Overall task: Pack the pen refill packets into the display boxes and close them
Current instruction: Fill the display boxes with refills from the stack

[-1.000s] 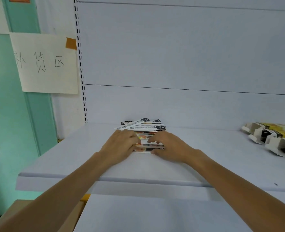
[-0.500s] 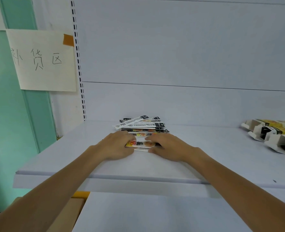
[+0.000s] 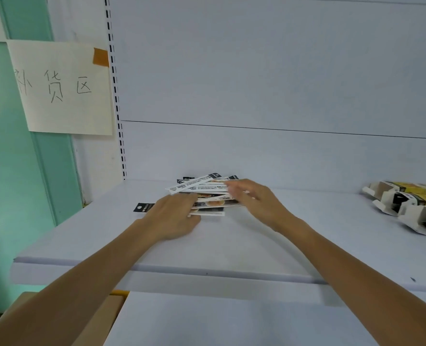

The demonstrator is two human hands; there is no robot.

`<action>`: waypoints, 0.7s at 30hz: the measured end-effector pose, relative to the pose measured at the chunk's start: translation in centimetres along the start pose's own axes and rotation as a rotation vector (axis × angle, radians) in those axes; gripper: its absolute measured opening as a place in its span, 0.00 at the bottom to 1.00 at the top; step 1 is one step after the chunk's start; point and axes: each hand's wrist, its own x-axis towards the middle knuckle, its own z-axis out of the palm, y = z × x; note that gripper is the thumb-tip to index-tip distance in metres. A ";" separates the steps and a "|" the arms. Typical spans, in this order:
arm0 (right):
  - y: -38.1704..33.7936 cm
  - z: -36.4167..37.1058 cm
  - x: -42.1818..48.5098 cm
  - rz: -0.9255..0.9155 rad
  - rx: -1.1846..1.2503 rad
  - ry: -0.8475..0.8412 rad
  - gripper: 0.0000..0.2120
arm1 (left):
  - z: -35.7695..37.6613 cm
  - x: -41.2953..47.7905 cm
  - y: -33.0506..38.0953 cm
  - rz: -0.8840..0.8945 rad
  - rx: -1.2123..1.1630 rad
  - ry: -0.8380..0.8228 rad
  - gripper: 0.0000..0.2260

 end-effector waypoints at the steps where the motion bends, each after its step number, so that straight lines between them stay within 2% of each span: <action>1: 0.0 -0.3 0.0 0.047 0.111 0.077 0.13 | -0.1 0.1 -0.1 -0.016 -0.009 -0.001 0.06; 3: 0.1 -0.4 0.1 0.112 0.223 0.153 0.11 | -0.2 0.3 0.1 -0.047 -0.013 -0.004 0.09; 6: -0.1 1.0 0.2 0.146 0.332 0.088 0.10 | 0.1 1.2 1.4 -0.053 -0.026 0.037 0.11; 8: -0.5 1.9 0.1 0.125 0.256 0.099 0.08 | 0.5 1.7 2.3 -0.053 0.000 0.061 0.10; 12: -0.8 1.8 0.1 0.049 -0.043 0.197 0.13 | 0.9 2.3 3.9 -0.082 -0.002 0.069 0.07; 17: 0.0 0.2 -0.8 0.102 0.047 -0.166 0.08 | 0.7 3.3 5.3 -0.049 -0.014 0.041 0.10; 19: 0.6 -0.3 -1.1 0.014 0.000 -0.135 0.13 | 1.0 3.4 5.2 -0.043 0.075 0.023 0.14; 21: 1.0 -0.8 -1.0 -0.010 0.065 -0.048 0.16 | 1.4 3.5 4.9 -0.048 0.125 0.036 0.15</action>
